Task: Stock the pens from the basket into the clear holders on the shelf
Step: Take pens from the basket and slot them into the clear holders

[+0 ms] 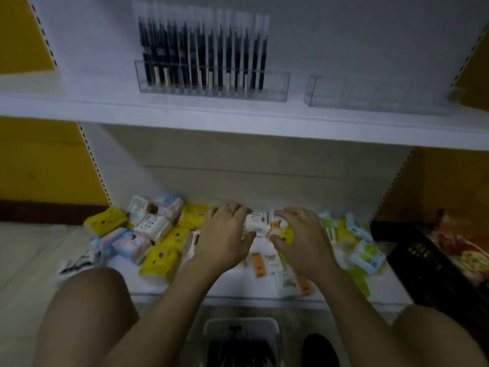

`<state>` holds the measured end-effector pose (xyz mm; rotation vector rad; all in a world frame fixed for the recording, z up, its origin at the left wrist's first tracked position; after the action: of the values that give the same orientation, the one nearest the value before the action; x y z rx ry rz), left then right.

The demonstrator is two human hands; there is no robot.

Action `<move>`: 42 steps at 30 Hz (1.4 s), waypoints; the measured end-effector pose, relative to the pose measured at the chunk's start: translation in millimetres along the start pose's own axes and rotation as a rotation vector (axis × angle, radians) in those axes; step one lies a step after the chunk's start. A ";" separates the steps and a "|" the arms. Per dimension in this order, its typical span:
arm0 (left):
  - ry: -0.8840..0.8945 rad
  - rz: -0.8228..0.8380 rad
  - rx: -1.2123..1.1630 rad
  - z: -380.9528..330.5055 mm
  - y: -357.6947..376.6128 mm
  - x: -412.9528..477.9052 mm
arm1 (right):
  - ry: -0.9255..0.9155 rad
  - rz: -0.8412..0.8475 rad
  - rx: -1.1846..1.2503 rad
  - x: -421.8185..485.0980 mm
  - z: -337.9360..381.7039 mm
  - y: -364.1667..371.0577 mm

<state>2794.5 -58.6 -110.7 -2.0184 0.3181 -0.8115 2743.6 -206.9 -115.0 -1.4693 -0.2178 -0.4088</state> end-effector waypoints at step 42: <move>-1.219 0.935 -0.621 161.1 350.8 -245.4 | 0.176 1.469 0.189 -236.5 -16.5 394.0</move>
<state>2746.7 -21.9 -564.1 -2.1449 0.7253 1.1905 2682.1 -171.9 -569.3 -1.0565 0.9148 0.6625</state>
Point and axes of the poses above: each hand's wrist, its own x-axis towards the middle knuckle, its own y-axis out of the palm, z = x × y, the point moved 7 cm from there along x, towards the middle knuckle, and after that the axes turned 13 degrees about -x, right-handed, at the moved point
